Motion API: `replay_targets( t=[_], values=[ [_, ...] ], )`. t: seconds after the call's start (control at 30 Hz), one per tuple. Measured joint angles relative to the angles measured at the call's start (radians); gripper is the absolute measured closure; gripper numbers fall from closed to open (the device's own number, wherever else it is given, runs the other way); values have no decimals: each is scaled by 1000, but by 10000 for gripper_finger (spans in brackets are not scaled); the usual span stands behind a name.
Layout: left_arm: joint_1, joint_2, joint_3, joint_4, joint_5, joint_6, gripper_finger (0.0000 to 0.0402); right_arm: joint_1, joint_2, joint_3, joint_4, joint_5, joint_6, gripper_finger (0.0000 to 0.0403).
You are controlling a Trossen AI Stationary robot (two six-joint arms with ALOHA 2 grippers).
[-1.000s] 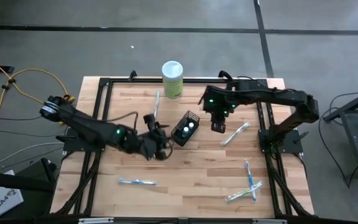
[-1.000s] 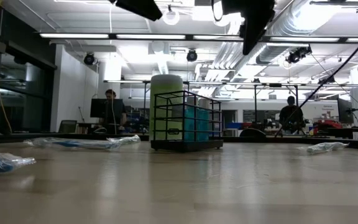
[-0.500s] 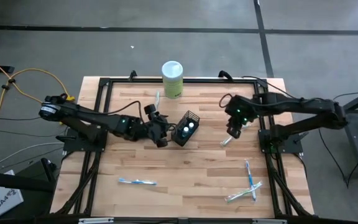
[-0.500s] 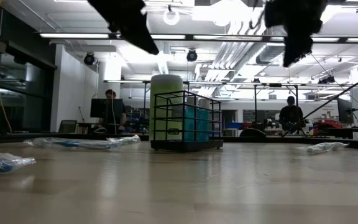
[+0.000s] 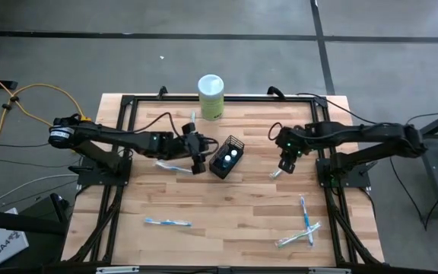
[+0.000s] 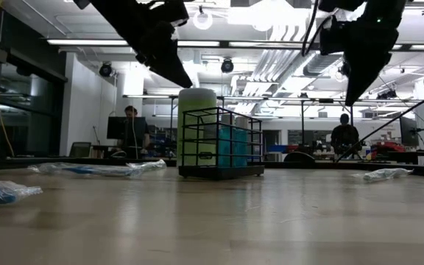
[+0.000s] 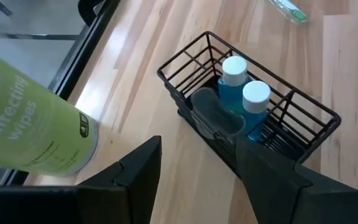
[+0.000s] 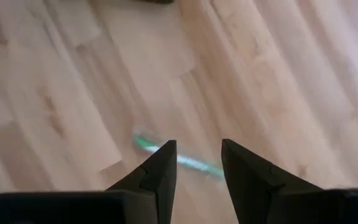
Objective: Pick & Place toothbrushing station
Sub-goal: Put the top right green toothbrush into the right section of the black wire organizer
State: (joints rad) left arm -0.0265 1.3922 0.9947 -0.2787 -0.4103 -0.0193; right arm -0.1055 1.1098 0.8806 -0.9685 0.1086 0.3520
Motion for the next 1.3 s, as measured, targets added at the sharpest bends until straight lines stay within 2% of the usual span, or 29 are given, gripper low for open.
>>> replay_targets(
  t=[0.07, 0.17, 0.37, 0.57, 0.87, 1.03, 1.3],
  values=[
    [6, 0, 0, 0, 1, -1, 201, 0, 15, 0, -2, 26, -85, 284],
    [6, 0, 0, 0, 1, -8, 201, -4, 42, 1, -20, 47, -110, 284],
    [2, 0, 0, 3, 1, -15, 201, -36, 83, -2, -80, 56, -112, 284],
    [2, 0, 0, 3, 1, -31, 201, -40, 84, -87, -77, 72, -79, 284],
    [2, 0, 0, 3, 1, -39, 201, 66, 84, -118, 0, 38, -58, 284],
    [2, 0, 0, 3, 65, -41, 201, 129, 91, -118, 74, 19, -58, 284],
    [2, 1, 0, 8, 83, -42, 201, 182, 145, -118, 88, 19, -15, 284]
  ],
)
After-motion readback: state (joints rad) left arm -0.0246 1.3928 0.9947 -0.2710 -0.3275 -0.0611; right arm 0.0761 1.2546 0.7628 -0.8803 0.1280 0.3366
